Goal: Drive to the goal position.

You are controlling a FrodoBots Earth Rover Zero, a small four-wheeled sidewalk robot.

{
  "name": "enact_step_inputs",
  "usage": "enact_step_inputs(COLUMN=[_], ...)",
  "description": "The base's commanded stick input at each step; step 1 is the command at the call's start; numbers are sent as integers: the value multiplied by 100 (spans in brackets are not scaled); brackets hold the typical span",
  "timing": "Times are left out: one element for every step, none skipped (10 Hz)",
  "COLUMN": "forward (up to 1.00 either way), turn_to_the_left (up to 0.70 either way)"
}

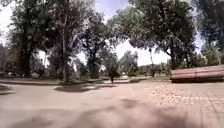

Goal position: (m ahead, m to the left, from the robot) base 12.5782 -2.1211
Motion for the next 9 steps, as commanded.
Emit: enact_step_inputs(forward=[70, 70, 70, 70, 70, 70, 70, 70, 70], turn_to_the_left=[0, 0, 0, 0, 0, 0, 0, 0, 0])
